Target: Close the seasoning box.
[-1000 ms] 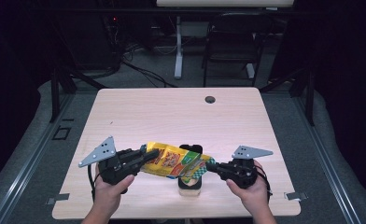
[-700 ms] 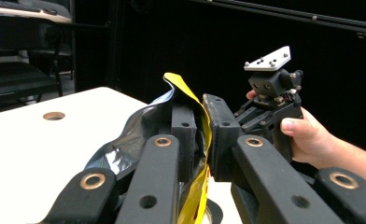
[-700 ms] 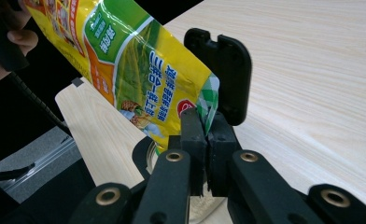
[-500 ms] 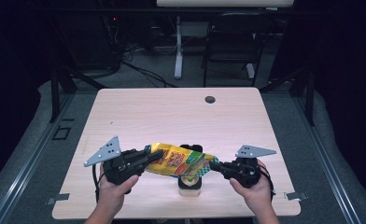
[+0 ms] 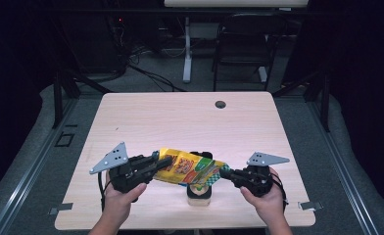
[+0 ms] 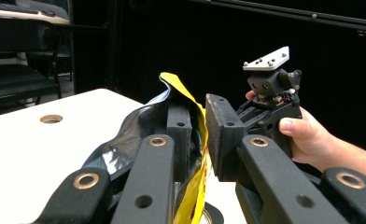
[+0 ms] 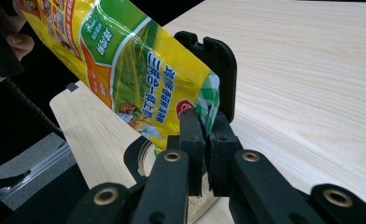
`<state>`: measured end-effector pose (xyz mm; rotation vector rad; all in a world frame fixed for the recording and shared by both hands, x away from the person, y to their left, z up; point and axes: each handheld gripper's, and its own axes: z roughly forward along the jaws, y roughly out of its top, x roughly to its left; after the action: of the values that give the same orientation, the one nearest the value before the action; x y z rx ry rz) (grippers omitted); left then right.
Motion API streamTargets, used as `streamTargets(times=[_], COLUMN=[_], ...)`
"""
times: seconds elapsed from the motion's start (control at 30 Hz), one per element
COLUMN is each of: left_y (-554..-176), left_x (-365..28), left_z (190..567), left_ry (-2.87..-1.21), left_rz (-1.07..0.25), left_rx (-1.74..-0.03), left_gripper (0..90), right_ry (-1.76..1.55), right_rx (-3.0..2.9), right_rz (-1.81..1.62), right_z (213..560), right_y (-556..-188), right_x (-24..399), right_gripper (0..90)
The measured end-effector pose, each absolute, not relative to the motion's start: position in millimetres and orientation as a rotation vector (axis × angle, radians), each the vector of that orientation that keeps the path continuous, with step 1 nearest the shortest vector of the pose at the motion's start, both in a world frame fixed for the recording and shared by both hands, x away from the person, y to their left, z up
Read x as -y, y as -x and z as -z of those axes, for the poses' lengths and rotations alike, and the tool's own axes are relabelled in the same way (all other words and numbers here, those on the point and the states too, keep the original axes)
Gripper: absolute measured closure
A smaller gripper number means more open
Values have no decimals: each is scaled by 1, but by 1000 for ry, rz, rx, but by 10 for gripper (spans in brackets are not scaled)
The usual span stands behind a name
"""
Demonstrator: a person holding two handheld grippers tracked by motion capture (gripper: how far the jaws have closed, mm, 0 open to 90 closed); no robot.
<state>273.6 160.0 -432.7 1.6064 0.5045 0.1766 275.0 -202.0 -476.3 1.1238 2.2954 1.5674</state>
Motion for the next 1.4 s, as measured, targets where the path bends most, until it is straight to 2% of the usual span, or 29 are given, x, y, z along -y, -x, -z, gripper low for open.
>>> streamTargets(times=[0.7, 1.4], left_y=[-276, -272], left_x=[-167, -159], left_z=[440, 429], left_ry=[-1598, -1628], left_rz=[-168, -184], left_rx=[-533, -495], left_gripper=[804, 805], right_ry=[-1108, -1121], right_rx=[-2266, -2290], right_rz=[-1598, -1563], right_z=[472, 476], right_y=[-272, -274], right_x=[201, 201], right_gripper=[869, 865])
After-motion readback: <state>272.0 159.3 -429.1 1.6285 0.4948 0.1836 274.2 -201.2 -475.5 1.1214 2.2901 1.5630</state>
